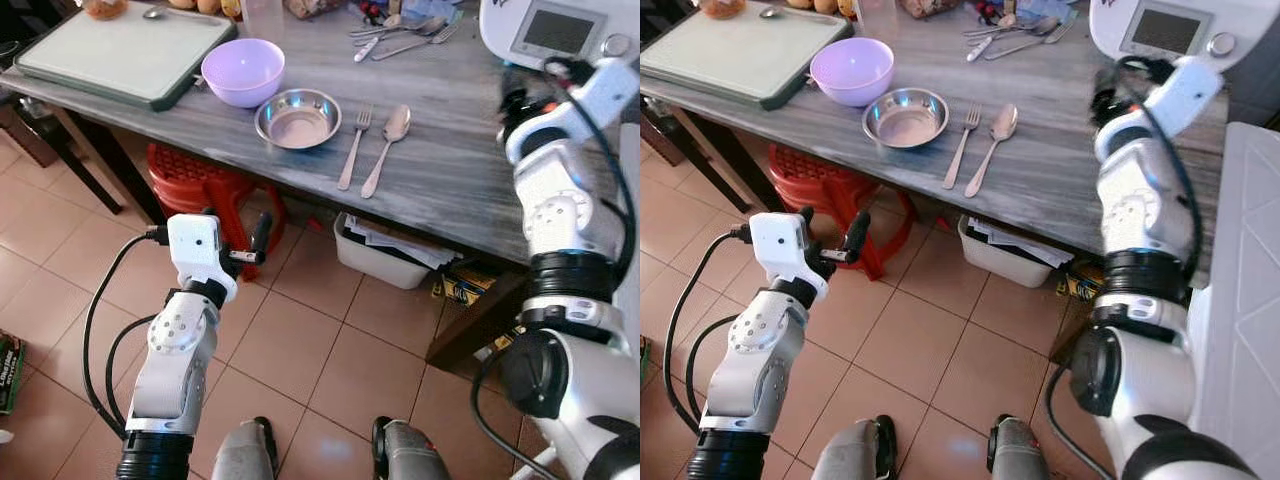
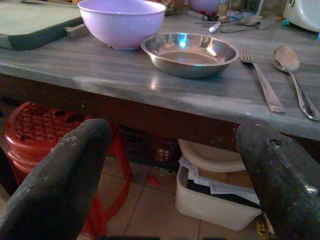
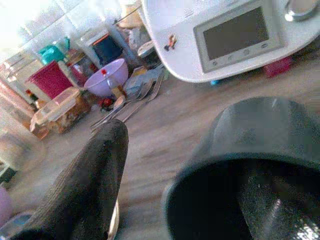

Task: Setting the table

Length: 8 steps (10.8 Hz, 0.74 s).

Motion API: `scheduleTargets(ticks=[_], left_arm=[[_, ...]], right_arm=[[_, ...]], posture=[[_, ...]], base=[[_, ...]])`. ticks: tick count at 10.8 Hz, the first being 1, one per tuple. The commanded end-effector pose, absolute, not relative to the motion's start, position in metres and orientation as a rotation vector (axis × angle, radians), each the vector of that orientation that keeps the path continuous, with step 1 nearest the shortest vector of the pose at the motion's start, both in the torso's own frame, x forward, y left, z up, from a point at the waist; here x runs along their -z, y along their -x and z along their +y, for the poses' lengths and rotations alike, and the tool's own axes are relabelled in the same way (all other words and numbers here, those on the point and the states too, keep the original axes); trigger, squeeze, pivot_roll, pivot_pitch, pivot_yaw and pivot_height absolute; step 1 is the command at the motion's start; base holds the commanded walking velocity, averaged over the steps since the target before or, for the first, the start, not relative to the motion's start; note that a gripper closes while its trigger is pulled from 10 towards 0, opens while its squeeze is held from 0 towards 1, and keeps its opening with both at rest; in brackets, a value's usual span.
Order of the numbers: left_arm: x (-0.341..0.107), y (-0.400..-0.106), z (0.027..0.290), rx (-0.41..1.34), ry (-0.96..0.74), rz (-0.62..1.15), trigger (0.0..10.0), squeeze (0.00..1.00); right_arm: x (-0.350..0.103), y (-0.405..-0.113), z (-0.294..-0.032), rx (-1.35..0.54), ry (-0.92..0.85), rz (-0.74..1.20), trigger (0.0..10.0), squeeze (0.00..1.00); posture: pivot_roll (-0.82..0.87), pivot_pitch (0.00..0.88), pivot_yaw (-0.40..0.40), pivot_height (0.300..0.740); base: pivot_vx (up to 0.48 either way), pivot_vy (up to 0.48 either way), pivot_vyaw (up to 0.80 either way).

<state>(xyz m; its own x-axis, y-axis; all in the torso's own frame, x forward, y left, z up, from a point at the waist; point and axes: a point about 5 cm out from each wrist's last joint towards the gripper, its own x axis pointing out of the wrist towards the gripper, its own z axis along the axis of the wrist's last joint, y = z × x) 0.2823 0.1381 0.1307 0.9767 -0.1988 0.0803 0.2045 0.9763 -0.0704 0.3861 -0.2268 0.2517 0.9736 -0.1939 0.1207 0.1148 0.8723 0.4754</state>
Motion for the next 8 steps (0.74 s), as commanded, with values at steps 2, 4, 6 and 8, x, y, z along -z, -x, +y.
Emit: scheduleTargets(ticks=[2, 4, 6, 8], left_arm=[[-0.129, -0.283, 0.141, 0.200, 0.069, -0.066, 10.0, 0.00], [-0.129, -0.286, 0.140, 0.200, 0.070, -0.070, 10.0, 0.00], [-0.130, -0.291, 0.137, 0.204, 0.076, -0.079, 10.0, 0.00], [-0.133, -0.298, 0.131, 0.214, 0.087, -0.096, 10.0, 0.00]], right_arm=[[-0.258, -0.385, -0.225, 0.175, -0.482, -0.196, 10.0, 0.00], [-0.257, -0.380, -0.219, 0.197, -0.495, -0.210, 10.0, 0.00], [-0.258, -0.373, -0.209, 0.209, -0.508, -0.217, 10.0, 0.00], [-0.258, -0.368, -0.201, 0.211, -0.537, -0.214, 10.0, 0.00]], posture=[[-0.02, 0.167, 0.073, 0.740], [-0.02, 0.158, 0.072, 0.740], [-0.03, 0.133, 0.067, 0.740], [-0.05, 0.105, 0.064, 0.740]], base=[[0.000, 0.000, 0.00], [0.000, 0.000, 0.00], [0.000, 0.000, 0.00], [0.000, 0.000, 0.00]])
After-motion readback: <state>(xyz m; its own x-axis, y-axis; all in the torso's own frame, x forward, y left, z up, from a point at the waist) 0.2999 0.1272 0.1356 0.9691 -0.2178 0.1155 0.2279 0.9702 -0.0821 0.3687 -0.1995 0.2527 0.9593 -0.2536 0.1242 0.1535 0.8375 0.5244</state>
